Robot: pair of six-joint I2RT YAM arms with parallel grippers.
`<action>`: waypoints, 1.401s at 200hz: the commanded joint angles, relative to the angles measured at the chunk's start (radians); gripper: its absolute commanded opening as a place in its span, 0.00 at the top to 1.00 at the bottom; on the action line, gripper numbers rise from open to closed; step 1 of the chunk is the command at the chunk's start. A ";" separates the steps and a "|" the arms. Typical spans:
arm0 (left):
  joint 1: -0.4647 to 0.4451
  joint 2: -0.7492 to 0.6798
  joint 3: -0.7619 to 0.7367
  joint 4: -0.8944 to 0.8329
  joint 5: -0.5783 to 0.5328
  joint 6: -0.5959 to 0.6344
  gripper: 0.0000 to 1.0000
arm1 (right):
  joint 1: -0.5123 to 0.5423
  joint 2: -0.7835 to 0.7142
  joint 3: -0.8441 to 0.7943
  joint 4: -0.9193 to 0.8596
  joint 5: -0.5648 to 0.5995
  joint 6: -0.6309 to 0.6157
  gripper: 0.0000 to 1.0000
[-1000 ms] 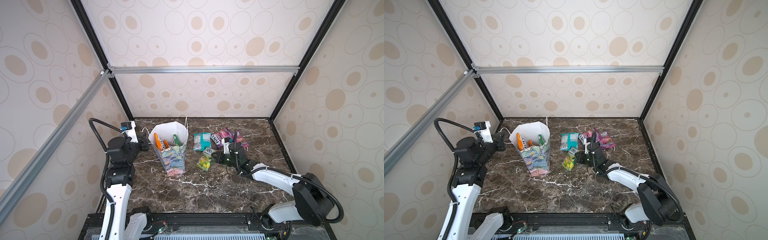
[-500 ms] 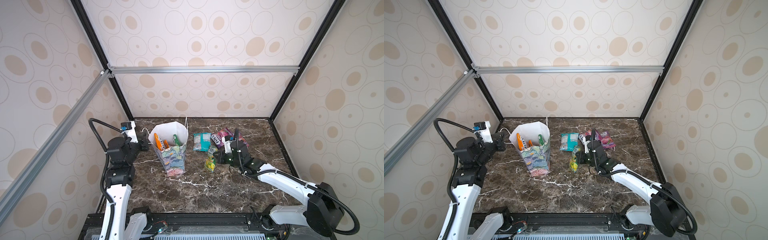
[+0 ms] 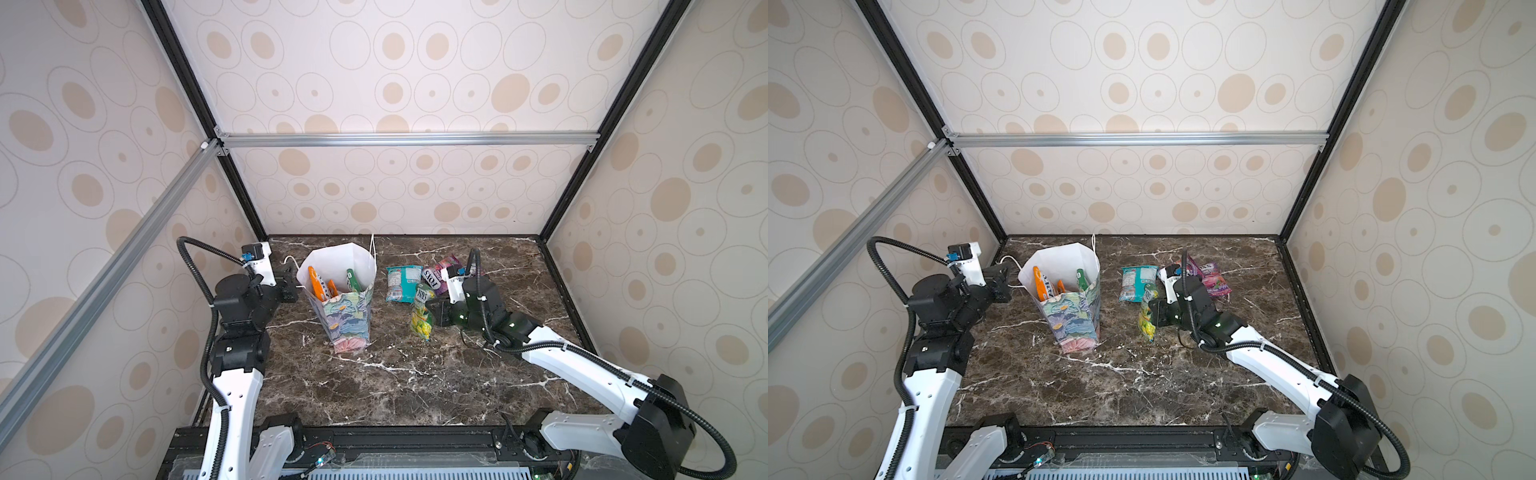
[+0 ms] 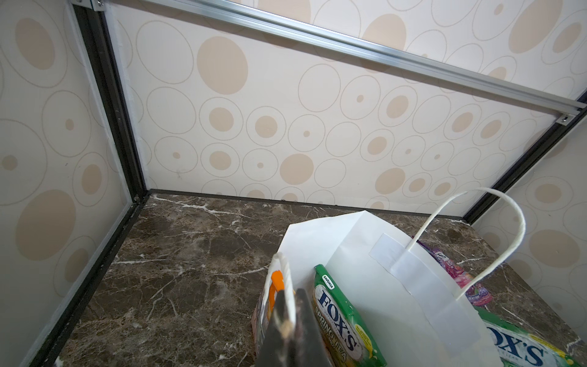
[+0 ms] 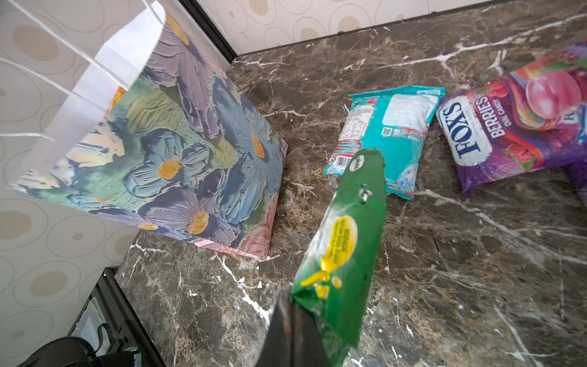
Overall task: Place the snacks into the paper bag
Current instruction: 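Lift the green packet with the right gripper toward the bag, then carry the green packet with the right gripper over the bag opening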
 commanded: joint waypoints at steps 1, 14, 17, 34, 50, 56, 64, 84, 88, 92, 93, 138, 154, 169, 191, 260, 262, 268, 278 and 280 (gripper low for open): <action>0.004 -0.019 0.009 0.009 0.003 0.017 1.00 | 0.026 -0.033 0.061 -0.011 0.025 -0.051 1.00; 0.004 -0.019 0.009 0.010 0.003 0.017 1.00 | 0.036 -0.036 0.075 -0.019 0.030 -0.061 1.00; 0.003 -0.019 0.010 0.009 0.002 0.017 1.00 | 0.038 -0.036 0.077 -0.019 0.030 -0.063 1.00; 0.003 -0.019 0.010 0.011 0.002 0.018 1.00 | 0.045 -0.038 0.090 -0.023 0.035 -0.072 1.00; 0.004 -0.018 0.010 0.011 0.002 0.015 1.00 | 0.054 -0.044 0.104 -0.026 0.044 -0.080 1.00; 0.004 -0.018 0.010 0.011 0.002 0.014 1.00 | 0.059 -0.045 0.110 -0.029 0.048 -0.083 1.00; 0.004 -0.018 0.009 0.010 0.002 0.014 1.00 | 0.063 -0.048 0.119 -0.031 0.052 -0.084 1.00; 0.004 -0.018 0.008 0.012 0.006 0.012 1.00 | 0.082 -0.054 0.154 -0.062 0.063 -0.097 1.00; 0.003 -0.017 0.009 0.011 0.006 0.012 1.00 | 0.087 -0.055 0.163 -0.070 0.065 -0.101 1.00; 0.004 -0.018 0.008 0.013 0.007 0.011 1.00 | 0.093 -0.057 0.172 -0.077 0.070 -0.106 1.00; 0.003 -0.018 0.008 0.014 0.007 0.011 1.00 | 0.093 -0.057 0.174 -0.079 0.070 -0.107 1.00; 0.003 -0.021 0.009 0.019 0.020 0.009 1.00 | 0.149 -0.063 0.267 -0.143 0.094 -0.160 1.00; 0.004 -0.032 0.005 0.021 0.009 0.008 1.00 | 0.161 -0.066 0.294 -0.154 0.101 -0.175 1.00; 0.003 -0.036 0.003 0.022 0.001 0.008 1.00 | 0.172 -0.065 0.328 -0.176 0.109 -0.196 1.00; 0.003 -0.033 0.005 0.020 0.004 0.008 1.00 | 0.182 -0.058 0.391 -0.206 0.104 -0.220 1.00; 0.004 -0.030 0.006 0.019 -0.001 0.007 1.00 | 0.236 0.062 0.649 -0.285 0.068 -0.304 1.00; 0.004 -0.030 0.005 0.019 0.000 0.007 1.00 | 0.237 0.065 0.655 -0.284 0.068 -0.305 1.00; 0.003 -0.029 0.005 0.020 0.000 0.007 1.00 | 0.240 0.073 0.670 -0.285 0.067 -0.308 1.00; 0.003 -0.028 0.006 0.019 0.000 0.007 1.00 | 0.244 0.090 0.704 -0.284 0.060 -0.317 1.00; 0.003 -0.028 0.006 0.019 0.000 0.007 1.00 | 0.245 0.091 0.706 -0.284 0.058 -0.317 1.00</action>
